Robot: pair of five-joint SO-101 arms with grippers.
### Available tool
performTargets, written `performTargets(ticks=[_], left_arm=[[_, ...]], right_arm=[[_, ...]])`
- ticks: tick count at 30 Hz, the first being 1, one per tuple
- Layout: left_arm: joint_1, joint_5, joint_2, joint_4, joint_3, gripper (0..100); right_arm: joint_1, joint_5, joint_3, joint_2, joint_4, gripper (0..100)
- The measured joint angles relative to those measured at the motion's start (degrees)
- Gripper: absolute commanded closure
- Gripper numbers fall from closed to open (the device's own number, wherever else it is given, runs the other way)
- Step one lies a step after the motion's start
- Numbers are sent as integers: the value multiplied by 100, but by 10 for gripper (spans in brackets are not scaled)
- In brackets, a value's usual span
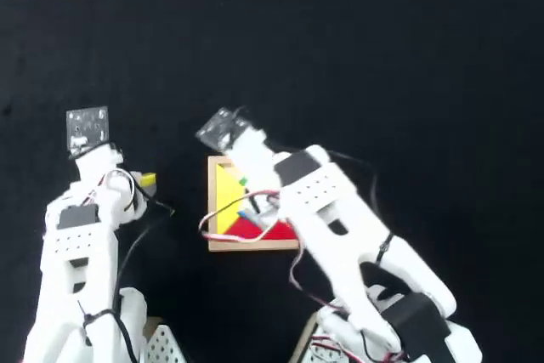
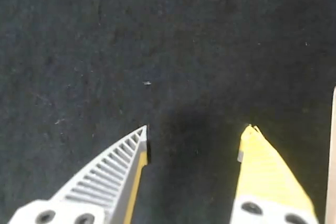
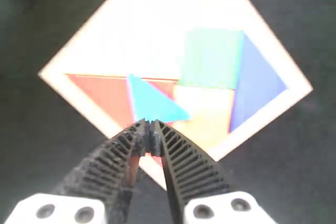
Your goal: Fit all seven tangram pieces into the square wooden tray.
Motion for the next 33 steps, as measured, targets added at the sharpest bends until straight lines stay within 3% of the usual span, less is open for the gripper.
performTargets(ticks=[9, 15, 33], left_arm=[[-264, 18, -79, -62, 176, 722], [-264, 18, -79, -97, 273, 722], [-220, 18, -79, -97, 290, 722]], right_arm=[[-290, -62, -9, 105, 352, 985], [-290, -62, -35, 818, 176, 833], [-299, 105, -290, 1116, -193, 871]])
